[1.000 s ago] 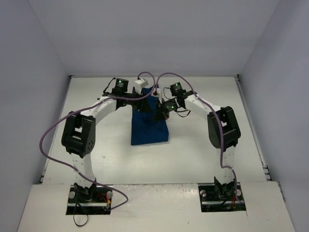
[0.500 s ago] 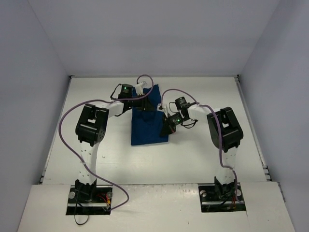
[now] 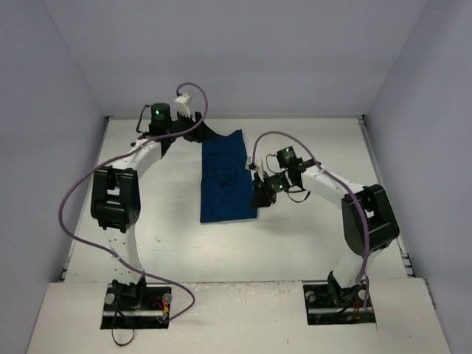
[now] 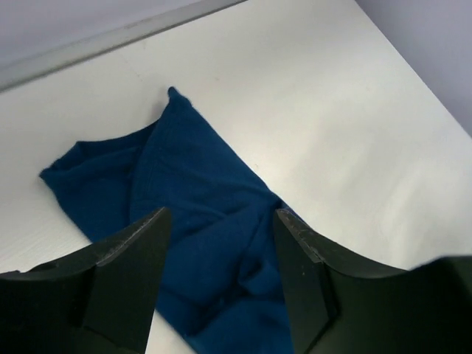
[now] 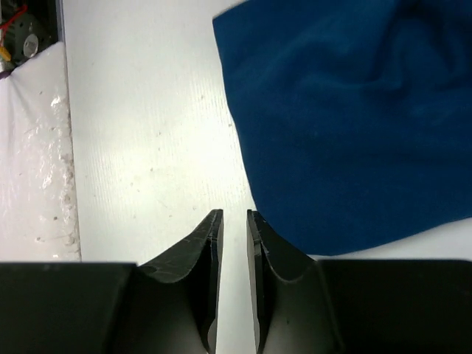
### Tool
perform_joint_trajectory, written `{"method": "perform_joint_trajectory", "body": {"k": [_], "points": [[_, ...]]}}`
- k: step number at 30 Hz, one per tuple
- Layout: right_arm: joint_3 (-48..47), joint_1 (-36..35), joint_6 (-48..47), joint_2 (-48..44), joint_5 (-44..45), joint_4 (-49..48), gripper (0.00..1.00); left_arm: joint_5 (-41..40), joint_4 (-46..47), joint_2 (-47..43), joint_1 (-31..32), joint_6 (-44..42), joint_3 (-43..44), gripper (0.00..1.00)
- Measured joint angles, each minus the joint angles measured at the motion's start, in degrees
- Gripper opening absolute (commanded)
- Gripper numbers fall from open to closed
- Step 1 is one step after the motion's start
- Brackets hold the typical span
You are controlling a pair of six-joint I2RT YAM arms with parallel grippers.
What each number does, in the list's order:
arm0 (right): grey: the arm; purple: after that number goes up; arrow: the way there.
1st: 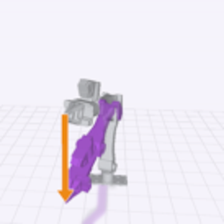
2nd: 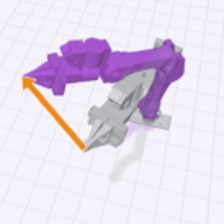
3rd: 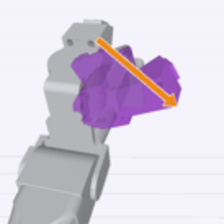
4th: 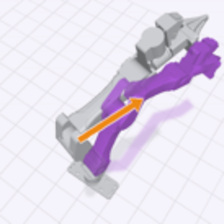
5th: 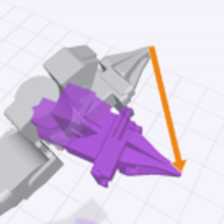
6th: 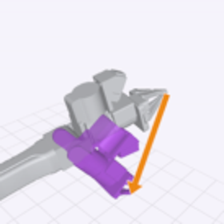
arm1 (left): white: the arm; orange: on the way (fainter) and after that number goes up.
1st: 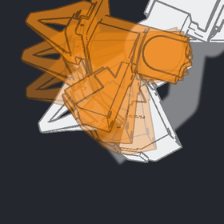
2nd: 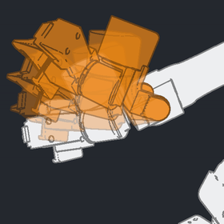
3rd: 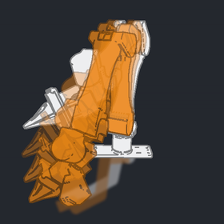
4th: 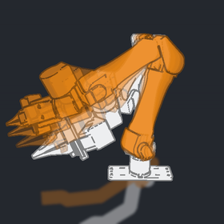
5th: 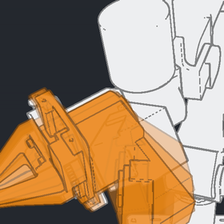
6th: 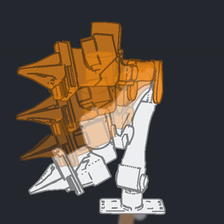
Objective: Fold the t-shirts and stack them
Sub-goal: Fold the folded rectangular tshirt in 1/3 of the way, then grab one side of the 2/3 rectangular tshirt with both arms
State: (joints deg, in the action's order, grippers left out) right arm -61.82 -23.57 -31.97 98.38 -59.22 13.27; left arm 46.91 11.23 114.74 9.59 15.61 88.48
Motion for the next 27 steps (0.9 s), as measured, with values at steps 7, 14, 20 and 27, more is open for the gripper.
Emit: {"method": "perform_joint_trajectory", "body": {"k": [7,14,20,27], "points": [[-3.4,0.0,-12.7,-6.9,7.8,2.7,0.35,2.6,-31.3,-22.7,4.4,-38.1,-6.9,0.51],[3.1,-0.2,-34.9,-11.4,15.1,4.3,0.45,0.3,-48.8,-32.6,7.3,-69.9,-24.9,0.56],[16.0,-2.8,-49.6,-18.7,17.3,1.1,0.46,-1.7,-53.4,-36.5,8.0,-90.6,-38.4,0.57],[20.1,-7.3,-56.3,-19.4,17.5,-4.4,0.45,-1.9,-50.2,-36.9,8.9,-100.9,-41.1,0.57]]}}
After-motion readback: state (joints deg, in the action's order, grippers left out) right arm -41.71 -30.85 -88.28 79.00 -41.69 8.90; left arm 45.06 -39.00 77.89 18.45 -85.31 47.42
